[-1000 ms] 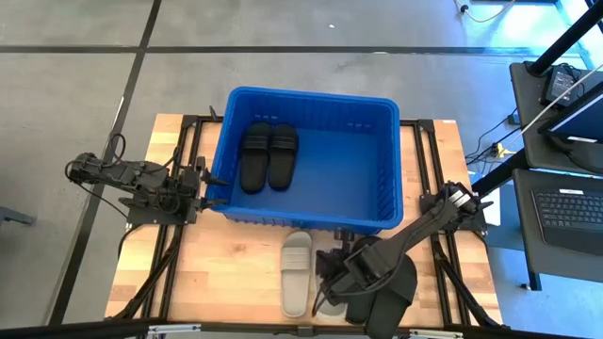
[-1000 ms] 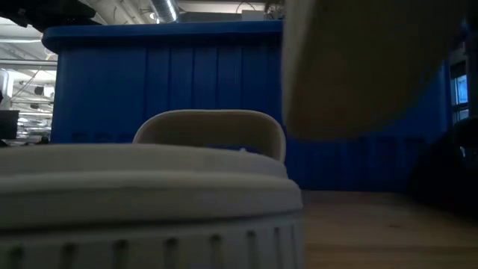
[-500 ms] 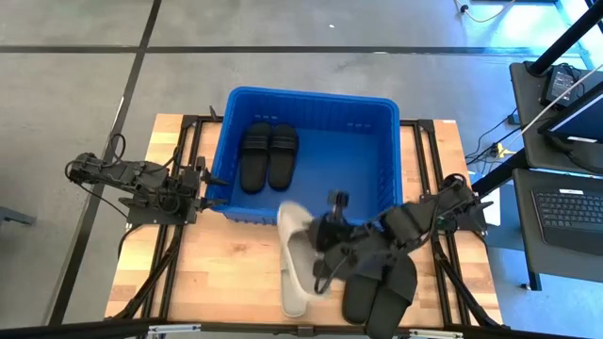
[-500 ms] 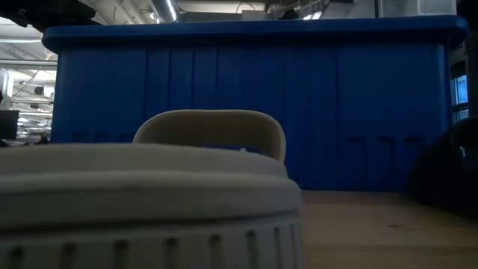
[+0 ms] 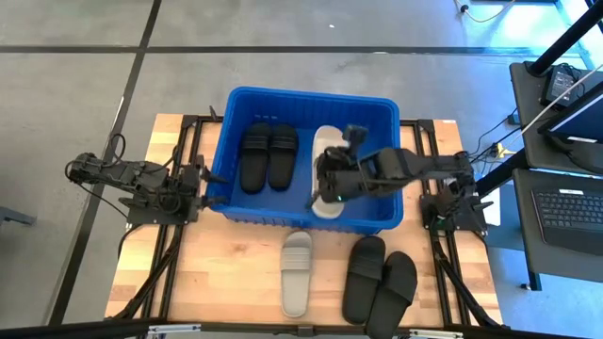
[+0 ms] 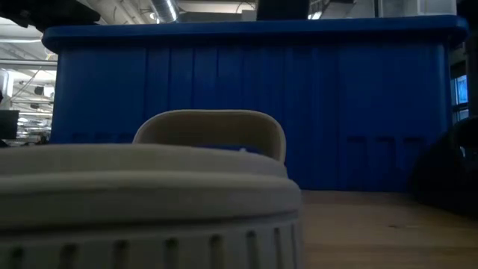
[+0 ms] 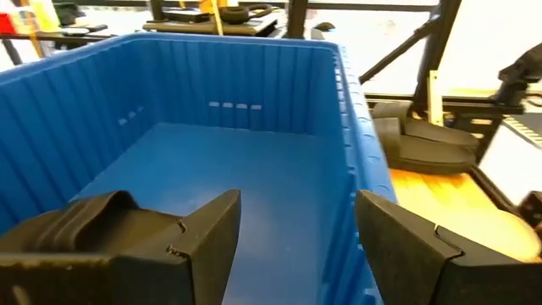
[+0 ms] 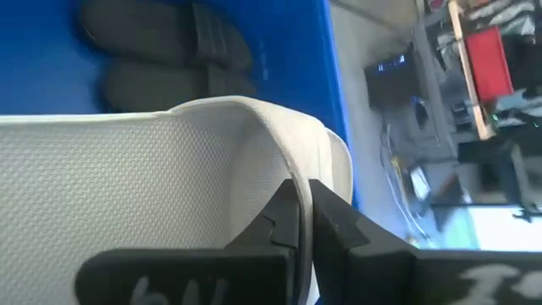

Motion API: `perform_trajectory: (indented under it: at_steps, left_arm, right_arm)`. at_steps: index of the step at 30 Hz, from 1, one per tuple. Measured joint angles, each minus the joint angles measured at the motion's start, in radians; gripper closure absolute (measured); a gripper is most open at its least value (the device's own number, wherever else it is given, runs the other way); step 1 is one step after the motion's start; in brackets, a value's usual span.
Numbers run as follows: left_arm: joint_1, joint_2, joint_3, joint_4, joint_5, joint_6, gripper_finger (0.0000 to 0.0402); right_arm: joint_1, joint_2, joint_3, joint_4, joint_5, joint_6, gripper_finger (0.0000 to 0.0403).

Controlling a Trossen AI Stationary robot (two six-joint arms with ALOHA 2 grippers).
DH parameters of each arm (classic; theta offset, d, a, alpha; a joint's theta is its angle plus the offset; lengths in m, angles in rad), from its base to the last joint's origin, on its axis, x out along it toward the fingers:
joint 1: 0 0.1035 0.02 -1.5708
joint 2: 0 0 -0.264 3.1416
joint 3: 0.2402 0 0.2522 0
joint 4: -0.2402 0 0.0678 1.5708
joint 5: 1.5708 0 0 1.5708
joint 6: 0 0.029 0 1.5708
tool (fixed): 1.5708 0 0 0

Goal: Pick and place slides into bin
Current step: Put the gray slipper into the blue container

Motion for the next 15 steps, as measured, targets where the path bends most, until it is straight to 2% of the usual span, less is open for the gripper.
perform_trajectory:
  at_steps: [4,7,15]
  left_arm:
    - [0.0,0.0,0.0,0.002,-0.022,-0.001,0.0175]
    - [0.0,0.0,0.0,0.003,-0.025,-0.001,0.0175]
    - [0.0,0.0,0.0,0.007,-0.039,-0.001,0.0175]
  right_arm:
    - [-0.113,-0.007,-0.071,-0.027,-0.004,-0.05,0.0388]
    - [-0.178,-0.032,-0.145,0.001,-0.048,-0.118,0.0388]
    - [-0.33,-0.179,-0.485,0.346,-0.161,-0.318,0.0388]
